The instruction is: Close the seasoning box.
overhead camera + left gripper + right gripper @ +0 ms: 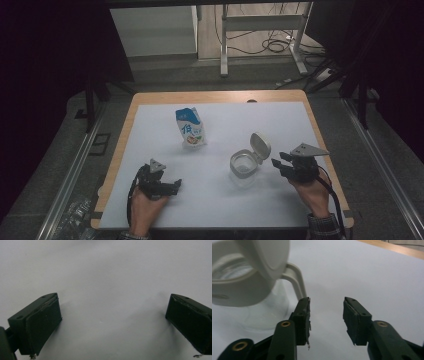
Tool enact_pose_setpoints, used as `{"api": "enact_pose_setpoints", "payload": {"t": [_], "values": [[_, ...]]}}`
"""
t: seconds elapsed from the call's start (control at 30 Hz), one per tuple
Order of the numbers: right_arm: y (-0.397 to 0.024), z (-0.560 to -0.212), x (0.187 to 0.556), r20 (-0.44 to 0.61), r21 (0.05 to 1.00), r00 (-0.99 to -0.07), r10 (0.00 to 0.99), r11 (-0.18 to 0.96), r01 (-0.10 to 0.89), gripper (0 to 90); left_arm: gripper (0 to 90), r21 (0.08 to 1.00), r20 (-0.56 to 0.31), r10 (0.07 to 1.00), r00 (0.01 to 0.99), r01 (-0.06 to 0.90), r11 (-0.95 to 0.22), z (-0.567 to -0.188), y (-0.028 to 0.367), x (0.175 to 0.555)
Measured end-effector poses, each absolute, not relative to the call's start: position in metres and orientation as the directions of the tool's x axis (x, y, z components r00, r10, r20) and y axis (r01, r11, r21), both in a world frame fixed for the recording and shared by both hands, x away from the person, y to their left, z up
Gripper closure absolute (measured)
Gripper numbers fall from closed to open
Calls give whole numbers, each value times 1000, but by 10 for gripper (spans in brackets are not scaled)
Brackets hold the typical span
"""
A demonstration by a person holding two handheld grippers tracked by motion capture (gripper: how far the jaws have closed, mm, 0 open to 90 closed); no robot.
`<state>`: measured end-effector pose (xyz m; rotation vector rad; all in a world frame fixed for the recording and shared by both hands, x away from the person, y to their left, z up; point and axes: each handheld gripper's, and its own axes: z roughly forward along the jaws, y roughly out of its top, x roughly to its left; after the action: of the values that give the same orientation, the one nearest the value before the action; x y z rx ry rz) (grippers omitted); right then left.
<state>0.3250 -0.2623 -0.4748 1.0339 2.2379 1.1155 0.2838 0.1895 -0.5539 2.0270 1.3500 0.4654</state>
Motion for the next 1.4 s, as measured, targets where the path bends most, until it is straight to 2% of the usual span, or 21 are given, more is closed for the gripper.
{"api": "enact_pose_setpoints", "payload": {"t": [0.13,0.23,0.33,0.57,0.8,1.1,1.4], "values": [[-265,-483,331,-44,796,-618,785,401,453,495,17,688,-59,906,420,674,-268,-553,192,284],[-267,-488,335,-46,783,-612,790,409,469,454,84,694,-72,900,430,669,-264,-550,197,284],[-268,-493,337,-35,771,-609,792,409,488,424,93,705,-86,891,445,659,-261,-548,201,286],[-267,-505,340,-28,742,-603,797,421,521,393,126,743,-84,865,495,609,-277,-537,204,296],[-269,-515,337,-16,725,-601,799,424,543,382,123,786,-142,851,505,581,-213,-523,208,315],[-269,-523,339,-37,715,-601,799,441,542,363,139,832,-131,830,542,515,-206,-506,216,342],[-269,-528,339,-50,727,-606,794,445,523,343,166,843,-156,796,584,499,-201,-494,214,368]]}}
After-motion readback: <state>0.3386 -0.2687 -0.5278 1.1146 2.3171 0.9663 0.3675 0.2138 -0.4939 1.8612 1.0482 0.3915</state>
